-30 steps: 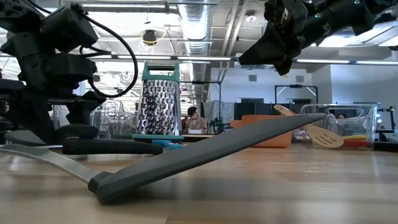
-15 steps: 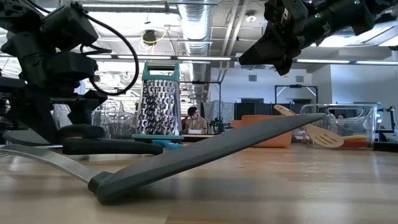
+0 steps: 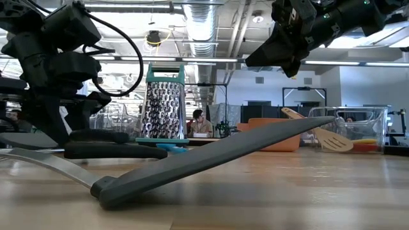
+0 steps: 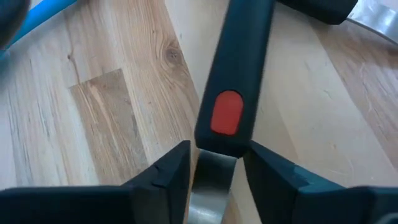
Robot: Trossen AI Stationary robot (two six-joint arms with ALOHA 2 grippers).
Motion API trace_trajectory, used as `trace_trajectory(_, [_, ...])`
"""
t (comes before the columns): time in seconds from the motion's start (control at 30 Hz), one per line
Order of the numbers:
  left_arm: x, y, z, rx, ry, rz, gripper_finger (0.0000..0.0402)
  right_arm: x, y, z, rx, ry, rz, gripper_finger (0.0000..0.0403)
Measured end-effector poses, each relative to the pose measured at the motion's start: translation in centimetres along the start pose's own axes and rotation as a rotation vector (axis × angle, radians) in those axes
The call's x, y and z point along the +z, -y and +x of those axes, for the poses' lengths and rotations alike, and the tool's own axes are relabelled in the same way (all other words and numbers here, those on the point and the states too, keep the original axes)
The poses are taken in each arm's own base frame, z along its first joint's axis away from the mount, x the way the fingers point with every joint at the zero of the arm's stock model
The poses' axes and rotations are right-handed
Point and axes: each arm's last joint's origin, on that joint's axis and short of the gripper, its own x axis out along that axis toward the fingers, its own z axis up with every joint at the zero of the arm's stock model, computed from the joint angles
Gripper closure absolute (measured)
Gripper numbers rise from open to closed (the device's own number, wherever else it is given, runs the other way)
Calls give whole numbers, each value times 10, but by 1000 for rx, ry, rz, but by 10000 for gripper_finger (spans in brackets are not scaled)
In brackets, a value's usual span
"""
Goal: Pick & Place Kitchen Items
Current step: Put the top black spatula into the left transparent bin
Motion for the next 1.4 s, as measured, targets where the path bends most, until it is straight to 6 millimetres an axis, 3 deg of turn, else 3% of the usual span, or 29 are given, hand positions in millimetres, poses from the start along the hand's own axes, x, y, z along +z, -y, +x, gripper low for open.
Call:
trace_trajectory(0.5, [1,0,0,4,6,-73,362,0,0,0,0,0,0,403])
trace_trajectory(0.97, [1,0,0,24,12,-253,368,0,0,0,0,-1,0,403])
trace_trajectory(1.17, [3,2,0,42,26,-246,371,-1,0,0,-2,-8,-3,403])
trace_trajectory(1.4, [33,2,-11,97,121,-203,372,-2,0,0,-4,-17,-7,403])
